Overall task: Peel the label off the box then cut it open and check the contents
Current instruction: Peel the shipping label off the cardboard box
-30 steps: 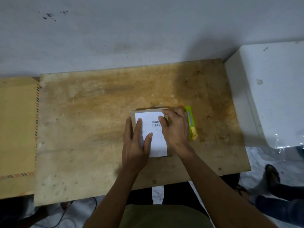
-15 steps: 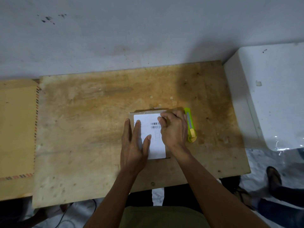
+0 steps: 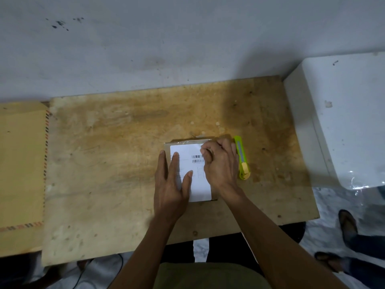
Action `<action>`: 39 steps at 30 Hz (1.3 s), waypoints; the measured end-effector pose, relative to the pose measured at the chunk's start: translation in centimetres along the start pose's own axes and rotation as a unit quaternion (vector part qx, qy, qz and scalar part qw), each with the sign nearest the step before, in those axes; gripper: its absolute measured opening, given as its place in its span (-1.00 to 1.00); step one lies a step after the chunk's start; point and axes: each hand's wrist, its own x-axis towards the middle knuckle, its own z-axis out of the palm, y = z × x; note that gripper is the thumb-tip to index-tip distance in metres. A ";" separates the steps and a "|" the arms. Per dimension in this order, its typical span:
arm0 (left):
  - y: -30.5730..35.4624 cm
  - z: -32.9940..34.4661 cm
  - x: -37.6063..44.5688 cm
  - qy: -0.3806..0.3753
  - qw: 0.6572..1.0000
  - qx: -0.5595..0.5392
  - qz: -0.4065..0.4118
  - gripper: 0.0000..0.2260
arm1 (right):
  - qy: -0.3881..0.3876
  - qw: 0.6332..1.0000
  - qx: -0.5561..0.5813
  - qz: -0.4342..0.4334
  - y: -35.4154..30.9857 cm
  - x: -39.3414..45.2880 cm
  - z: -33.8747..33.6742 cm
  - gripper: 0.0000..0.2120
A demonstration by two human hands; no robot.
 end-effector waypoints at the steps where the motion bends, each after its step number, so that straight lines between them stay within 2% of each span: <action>1: 0.0 0.0 0.0 0.002 1.000 0.002 0.002 -0.45 | -0.002 1.000 -0.008 -0.005 0.0 0.0 0.0 -0.94; 6: 0.0 0.1 -0.1 0.008 1.000 0.009 0.011 -0.46 | -0.019 0.999 -0.020 -0.016 0.4 0.2 0.0 -0.83; 14: 0.1 0.0 0.0 0.010 1.000 0.009 0.019 -0.46 | -0.043 0.998 -0.017 -0.042 0.6 1.0 -0.4 -0.81; 27: 0.0 0.3 -0.1 0.025 0.999 0.016 0.041 -0.47 | -0.093 0.990 -0.052 -0.094 0.6 2.7 -0.6 -0.94; 34: 0.0 0.2 -0.1 0.029 0.999 0.005 0.037 -0.47 | -0.033 0.994 -0.037 -0.093 0.4 1.4 0.1 -0.96; 39: 0.0 0.1 -0.1 0.033 0.999 0.010 0.039 -0.47 | -0.014 0.997 -0.005 -0.074 1.0 1.4 0.0 -0.84</action>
